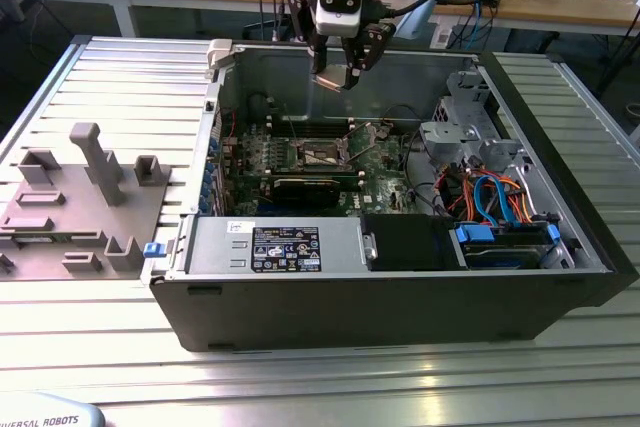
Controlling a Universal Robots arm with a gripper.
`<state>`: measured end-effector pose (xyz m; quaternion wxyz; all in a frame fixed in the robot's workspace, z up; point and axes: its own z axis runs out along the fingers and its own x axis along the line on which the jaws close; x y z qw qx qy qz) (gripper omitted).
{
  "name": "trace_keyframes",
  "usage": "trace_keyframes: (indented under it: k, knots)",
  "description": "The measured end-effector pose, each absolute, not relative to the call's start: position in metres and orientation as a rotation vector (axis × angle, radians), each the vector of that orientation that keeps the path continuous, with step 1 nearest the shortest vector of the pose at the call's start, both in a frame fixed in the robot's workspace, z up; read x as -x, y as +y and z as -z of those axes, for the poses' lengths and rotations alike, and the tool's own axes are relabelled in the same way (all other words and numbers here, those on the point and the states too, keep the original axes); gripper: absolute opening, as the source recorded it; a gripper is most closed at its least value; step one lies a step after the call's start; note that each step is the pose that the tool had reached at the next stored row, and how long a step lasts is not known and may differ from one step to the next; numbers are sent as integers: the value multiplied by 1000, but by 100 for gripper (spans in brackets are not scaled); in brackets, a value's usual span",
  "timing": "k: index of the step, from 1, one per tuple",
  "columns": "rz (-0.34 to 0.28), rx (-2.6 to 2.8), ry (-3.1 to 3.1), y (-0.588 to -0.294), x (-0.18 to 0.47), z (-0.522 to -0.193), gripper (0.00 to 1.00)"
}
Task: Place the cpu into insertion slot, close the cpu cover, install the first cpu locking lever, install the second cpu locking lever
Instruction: 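Place the cpu into insertion slot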
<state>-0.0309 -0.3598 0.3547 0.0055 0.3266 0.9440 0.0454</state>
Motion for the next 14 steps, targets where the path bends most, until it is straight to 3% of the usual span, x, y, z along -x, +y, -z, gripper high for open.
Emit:
trace_keyframes:
  k: [14]
  knots:
    - [-142,-1035,2951,-360,31,-355,54]
